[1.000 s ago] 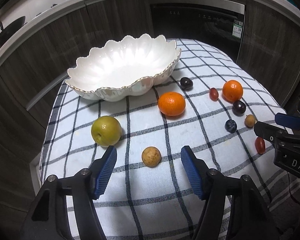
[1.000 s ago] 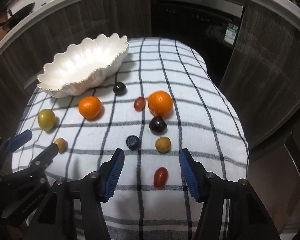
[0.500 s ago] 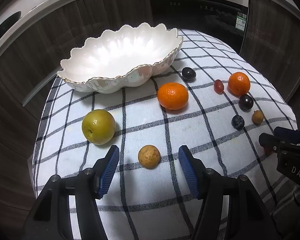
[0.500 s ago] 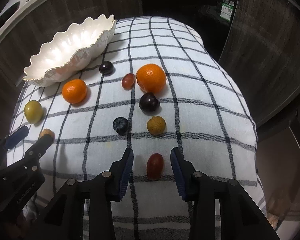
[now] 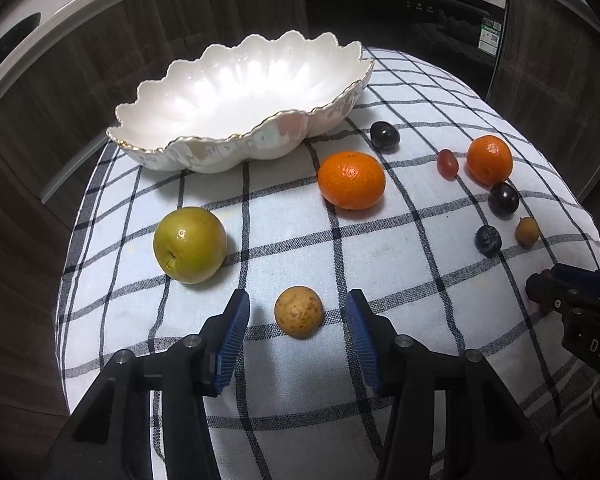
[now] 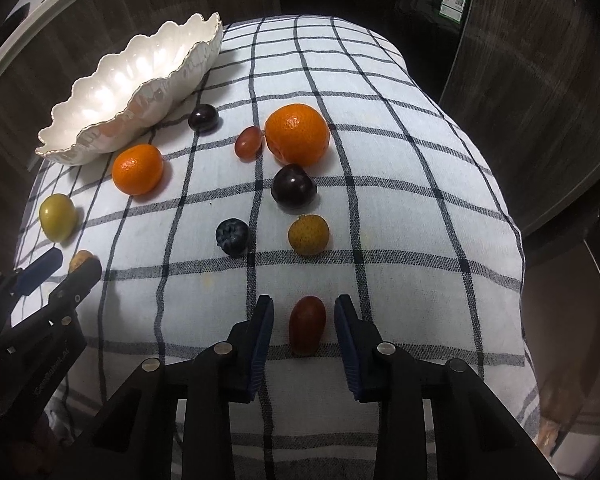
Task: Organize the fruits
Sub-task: 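Lower the left tool to the small brown fruit while the right tool approaches the red grape, then close the left tool on the brown fruit while the right tool grasps the red grape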
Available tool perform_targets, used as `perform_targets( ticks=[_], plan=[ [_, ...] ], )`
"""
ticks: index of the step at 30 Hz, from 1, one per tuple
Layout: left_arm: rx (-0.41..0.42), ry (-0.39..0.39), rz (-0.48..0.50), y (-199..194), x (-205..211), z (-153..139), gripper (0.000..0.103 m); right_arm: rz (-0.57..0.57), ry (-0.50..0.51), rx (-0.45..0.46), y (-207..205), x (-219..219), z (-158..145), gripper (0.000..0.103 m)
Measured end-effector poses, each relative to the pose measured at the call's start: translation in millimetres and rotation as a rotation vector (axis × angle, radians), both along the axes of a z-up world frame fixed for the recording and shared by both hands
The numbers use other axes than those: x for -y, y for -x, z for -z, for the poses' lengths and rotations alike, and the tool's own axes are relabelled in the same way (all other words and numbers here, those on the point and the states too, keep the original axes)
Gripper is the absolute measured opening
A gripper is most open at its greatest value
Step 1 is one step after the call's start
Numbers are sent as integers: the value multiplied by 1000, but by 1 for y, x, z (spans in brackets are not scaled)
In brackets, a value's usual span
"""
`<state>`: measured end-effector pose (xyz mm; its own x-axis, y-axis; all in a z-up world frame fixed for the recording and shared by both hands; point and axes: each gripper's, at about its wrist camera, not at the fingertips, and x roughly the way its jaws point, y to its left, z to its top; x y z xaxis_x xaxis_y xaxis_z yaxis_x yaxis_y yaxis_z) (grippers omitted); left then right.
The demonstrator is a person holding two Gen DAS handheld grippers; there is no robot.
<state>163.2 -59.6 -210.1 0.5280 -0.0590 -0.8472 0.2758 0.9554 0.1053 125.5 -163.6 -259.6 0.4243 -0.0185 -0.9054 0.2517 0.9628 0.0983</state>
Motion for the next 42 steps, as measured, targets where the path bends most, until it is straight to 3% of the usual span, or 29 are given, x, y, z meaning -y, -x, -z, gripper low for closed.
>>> perform_targets(
  ticks=[4,15,42],
  plan=[
    [-15,3,-12,-3,-3,3,48,-3,1,-9,-2,0,2,33],
    [-40,13,1,-2,-2,9,27,9,-12,-11,-1,4,2,20],
    [34,11,-4,12,-5,-29,26,-22,-47,68,4,5,-18,19]
  ],
)
